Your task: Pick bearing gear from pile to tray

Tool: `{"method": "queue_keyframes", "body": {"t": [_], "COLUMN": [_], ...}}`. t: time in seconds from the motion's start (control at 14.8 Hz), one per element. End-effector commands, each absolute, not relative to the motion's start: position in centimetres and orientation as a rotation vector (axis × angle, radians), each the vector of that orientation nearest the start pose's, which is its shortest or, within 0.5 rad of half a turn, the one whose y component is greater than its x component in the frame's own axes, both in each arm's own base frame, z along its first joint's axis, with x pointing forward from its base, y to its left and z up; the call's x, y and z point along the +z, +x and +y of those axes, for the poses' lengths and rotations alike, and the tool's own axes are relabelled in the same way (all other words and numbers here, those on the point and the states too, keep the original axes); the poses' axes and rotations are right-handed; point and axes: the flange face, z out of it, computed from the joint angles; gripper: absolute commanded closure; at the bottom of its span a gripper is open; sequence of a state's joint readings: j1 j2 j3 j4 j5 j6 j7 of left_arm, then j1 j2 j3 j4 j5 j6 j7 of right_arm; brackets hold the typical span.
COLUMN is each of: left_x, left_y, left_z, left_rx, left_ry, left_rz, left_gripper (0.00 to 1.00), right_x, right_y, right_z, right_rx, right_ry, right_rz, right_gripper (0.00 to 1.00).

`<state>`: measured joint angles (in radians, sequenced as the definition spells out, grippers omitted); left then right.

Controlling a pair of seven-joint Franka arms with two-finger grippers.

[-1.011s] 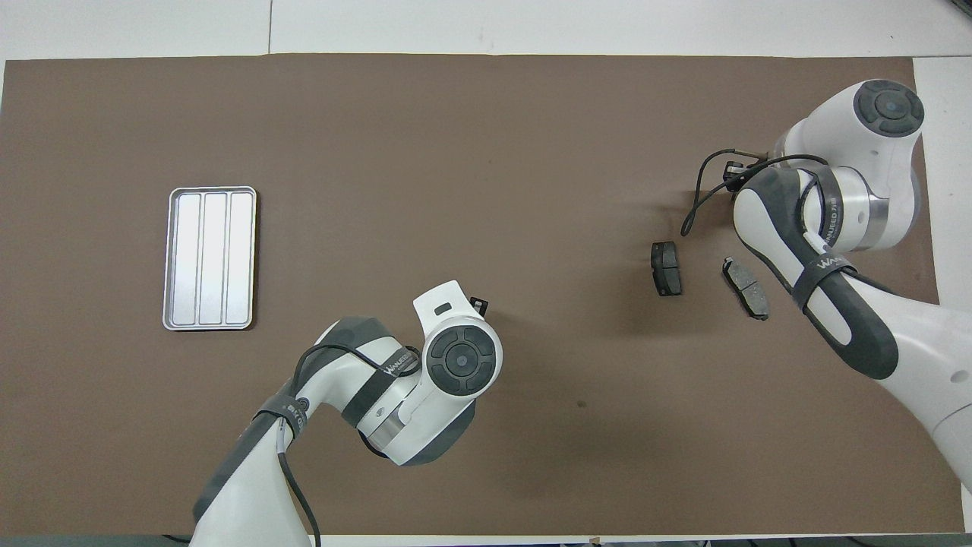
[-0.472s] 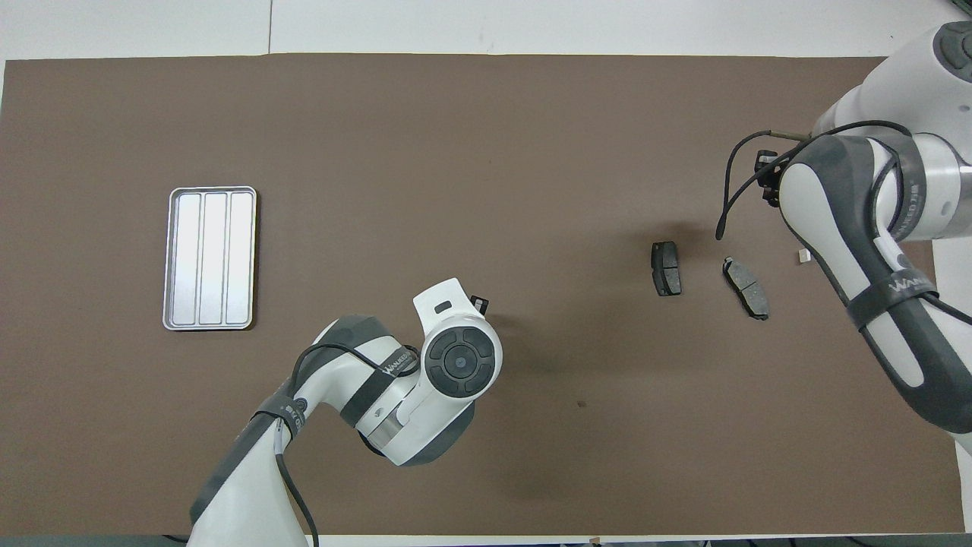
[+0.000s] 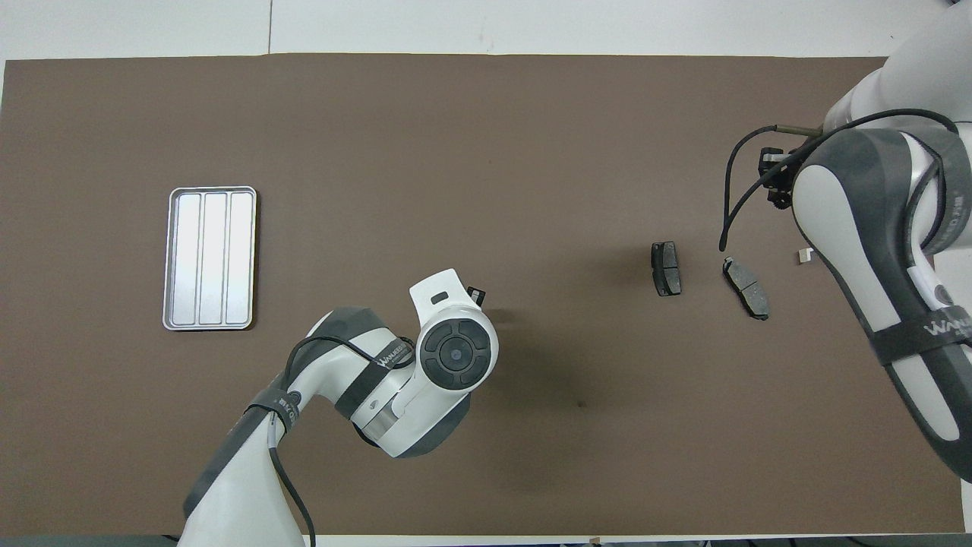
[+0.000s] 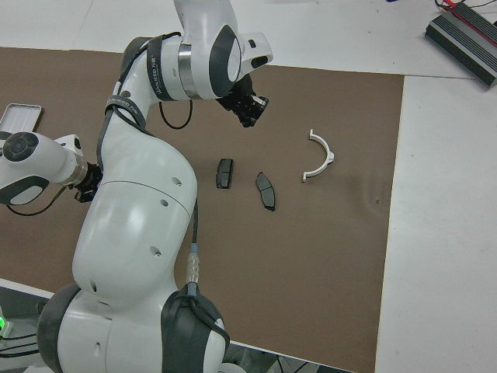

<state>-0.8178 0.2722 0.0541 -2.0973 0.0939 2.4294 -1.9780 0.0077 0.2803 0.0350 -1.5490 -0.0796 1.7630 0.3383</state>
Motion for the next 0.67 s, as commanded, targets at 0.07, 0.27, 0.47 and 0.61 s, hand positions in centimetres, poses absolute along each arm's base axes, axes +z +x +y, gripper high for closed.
{"method": "queue_keyframes", "body": {"t": [0.07,0.27,0.47,0.61], "left_x": [31.6,34.5,38.2,41.2], "left_y": [44.7,46.1,47.1,48.1], "left_z": [-39.7,-37.7,-34.4,-31.5], "left_rx": [-0.163,-0.169,-0.158,-0.152], "left_ry": [-2.679,-2.697,-2.722,-2.747], "left_rz": [-1.651,-1.614,-1.519,-1.445], "left_gripper": [0.77,0.77,0.77,0.77], "right_x": [48.6,48.9,49.1,49.5], "right_y": [63.6,63.5,63.4,63.2], "right_z": [1.5,1.6,1.7,2.5], "right_rx": [0.096,0.1,0.101,0.094], "right_ry": [-3.197,-3.198,-3.197,-3.192], "right_rz": [0.416,0.415,0.413,0.408], "right_gripper": [1.0,1.0,1.0,1.0]}}
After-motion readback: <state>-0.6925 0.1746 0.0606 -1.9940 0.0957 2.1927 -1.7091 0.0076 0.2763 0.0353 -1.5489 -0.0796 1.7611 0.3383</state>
